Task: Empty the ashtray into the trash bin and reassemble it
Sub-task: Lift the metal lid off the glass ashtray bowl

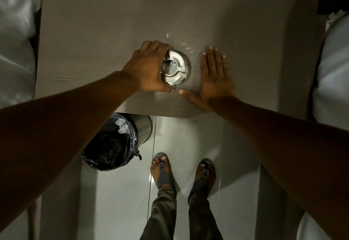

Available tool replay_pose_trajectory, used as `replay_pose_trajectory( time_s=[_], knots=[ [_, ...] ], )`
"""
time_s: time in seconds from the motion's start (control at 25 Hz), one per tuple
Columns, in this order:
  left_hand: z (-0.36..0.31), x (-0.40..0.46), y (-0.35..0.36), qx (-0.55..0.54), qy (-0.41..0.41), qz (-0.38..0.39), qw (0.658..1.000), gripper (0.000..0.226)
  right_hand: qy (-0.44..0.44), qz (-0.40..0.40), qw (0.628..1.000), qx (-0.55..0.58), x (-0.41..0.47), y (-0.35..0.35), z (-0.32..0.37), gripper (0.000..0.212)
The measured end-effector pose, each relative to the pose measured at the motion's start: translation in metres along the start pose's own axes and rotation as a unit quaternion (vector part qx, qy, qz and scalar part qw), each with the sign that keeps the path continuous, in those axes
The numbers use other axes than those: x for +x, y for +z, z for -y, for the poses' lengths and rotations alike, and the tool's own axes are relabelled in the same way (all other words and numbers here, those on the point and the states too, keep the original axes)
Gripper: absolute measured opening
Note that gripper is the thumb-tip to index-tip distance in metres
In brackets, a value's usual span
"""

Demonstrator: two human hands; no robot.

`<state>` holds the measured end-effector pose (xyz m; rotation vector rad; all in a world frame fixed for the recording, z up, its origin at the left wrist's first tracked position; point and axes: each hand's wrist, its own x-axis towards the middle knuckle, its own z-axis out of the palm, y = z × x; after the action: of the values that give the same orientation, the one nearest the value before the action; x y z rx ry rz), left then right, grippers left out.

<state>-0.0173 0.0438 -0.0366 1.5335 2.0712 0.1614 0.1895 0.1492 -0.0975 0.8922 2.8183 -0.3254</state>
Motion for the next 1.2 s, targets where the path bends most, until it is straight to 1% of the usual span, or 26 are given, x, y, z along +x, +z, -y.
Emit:
replay_pose_trajectory(
  time_s=[0.04,0.16,0.2,0.32,0.44,0.6,0.64,0.72,0.84,0.96,1.04,1.2],
  knots=[
    [0.001,-0.001,-0.002,-0.006,0.003,-0.002,1.000,0.115,0.000,0.003,1.000,0.000,0.000,0.000,0.000,0.131],
    [0.015,-0.007,-0.010,-0.038,-0.001,-0.027,0.999,0.094,0.002,0.009,1.000,-0.001,-0.001,0.001,-0.001,0.132],
    [0.020,-0.010,-0.013,-0.043,-0.007,-0.032,0.999,0.091,0.002,0.008,1.000,-0.001,-0.001,0.001,-0.001,0.132],
    [0.029,-0.014,-0.015,-0.043,-0.004,-0.028,0.999,0.097,-0.003,-0.005,1.000,0.002,-0.001,0.003,-0.002,0.131],
    [0.028,-0.011,-0.015,-0.048,0.006,-0.029,0.998,0.093,-0.003,-0.018,1.000,0.001,0.000,0.005,-0.002,0.129],
    [0.025,-0.009,-0.014,-0.067,0.015,-0.069,0.995,0.086,-0.007,-0.027,1.000,-0.001,0.000,0.006,-0.003,0.127],
    [0.025,-0.005,-0.013,-0.071,0.017,-0.072,0.995,0.087,-0.009,-0.028,1.000,-0.005,0.001,0.007,-0.004,0.126],
    [0.020,0.008,-0.018,-0.062,0.017,-0.045,0.997,0.096,-0.010,-0.033,0.999,-0.008,0.001,0.007,-0.005,0.126],
    [0.009,0.044,-0.036,-0.018,-0.011,0.026,0.999,0.113,-0.001,-0.035,0.999,-0.012,0.002,0.006,-0.005,0.126],
    [0.003,0.068,-0.043,0.046,-0.022,0.093,0.994,0.118,0.004,-0.033,0.999,-0.012,0.004,0.004,-0.005,0.126],
    [0.004,0.072,-0.042,0.063,-0.023,0.108,0.992,0.118,0.004,-0.030,1.000,-0.009,0.003,0.004,-0.004,0.127],
    [0.004,0.068,-0.037,0.069,-0.031,0.101,0.992,0.112,0.001,-0.021,1.000,-0.010,0.002,0.004,0.000,0.127]
  ],
)
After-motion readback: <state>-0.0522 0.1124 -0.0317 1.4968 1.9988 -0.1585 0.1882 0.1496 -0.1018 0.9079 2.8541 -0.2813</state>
